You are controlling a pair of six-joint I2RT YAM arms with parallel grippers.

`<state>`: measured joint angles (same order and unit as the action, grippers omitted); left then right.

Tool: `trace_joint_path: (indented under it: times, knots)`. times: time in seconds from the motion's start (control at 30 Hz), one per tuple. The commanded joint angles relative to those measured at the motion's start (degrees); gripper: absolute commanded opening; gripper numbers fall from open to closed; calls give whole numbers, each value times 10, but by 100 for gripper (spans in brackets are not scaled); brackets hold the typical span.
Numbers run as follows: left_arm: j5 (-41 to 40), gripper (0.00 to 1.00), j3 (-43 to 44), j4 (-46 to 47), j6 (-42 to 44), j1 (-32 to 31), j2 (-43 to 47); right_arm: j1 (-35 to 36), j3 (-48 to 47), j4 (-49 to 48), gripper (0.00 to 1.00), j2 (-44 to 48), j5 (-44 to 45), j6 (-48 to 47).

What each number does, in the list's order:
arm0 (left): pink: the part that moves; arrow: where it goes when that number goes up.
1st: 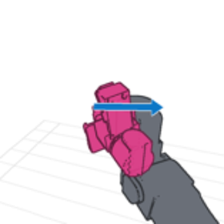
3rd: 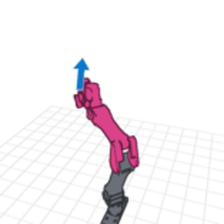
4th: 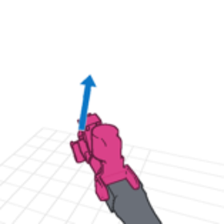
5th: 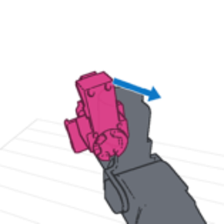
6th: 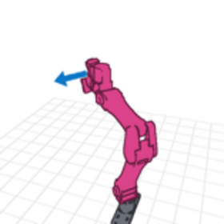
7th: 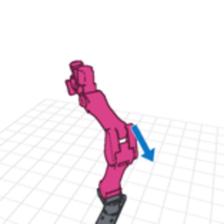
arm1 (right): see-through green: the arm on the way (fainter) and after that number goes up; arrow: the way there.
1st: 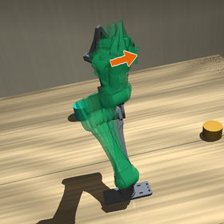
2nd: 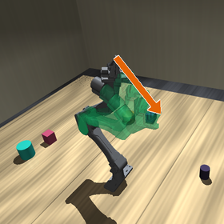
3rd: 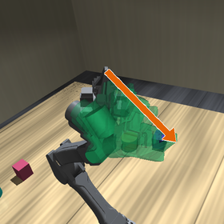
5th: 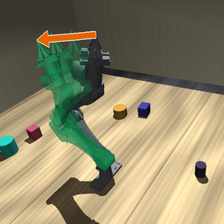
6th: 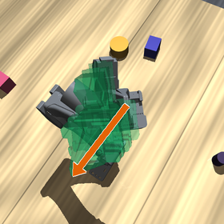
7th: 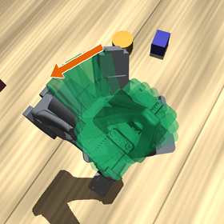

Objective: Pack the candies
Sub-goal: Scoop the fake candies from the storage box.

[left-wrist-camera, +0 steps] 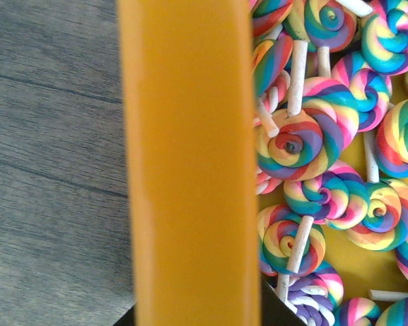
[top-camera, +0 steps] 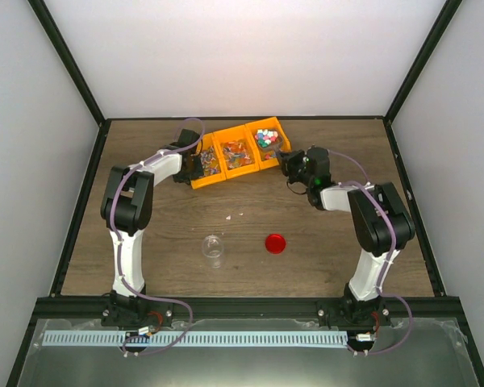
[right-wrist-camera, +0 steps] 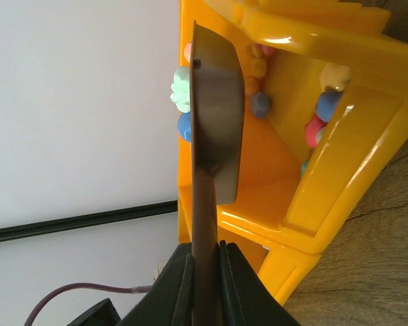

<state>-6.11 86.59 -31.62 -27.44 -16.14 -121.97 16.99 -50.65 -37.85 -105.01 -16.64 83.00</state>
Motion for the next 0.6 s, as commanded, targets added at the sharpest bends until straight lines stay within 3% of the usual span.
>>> trace_joint_path:
  times: [0.0, 0.57]
  knots:
    - [54, 4, -13, -20, -23, 1, -38, 2, -11, -44, 1, 35, -45, -10]
    - [52, 4, -8, -21, -17, 5, -36, -13, 30, -91, 1, 66, -68, 8]
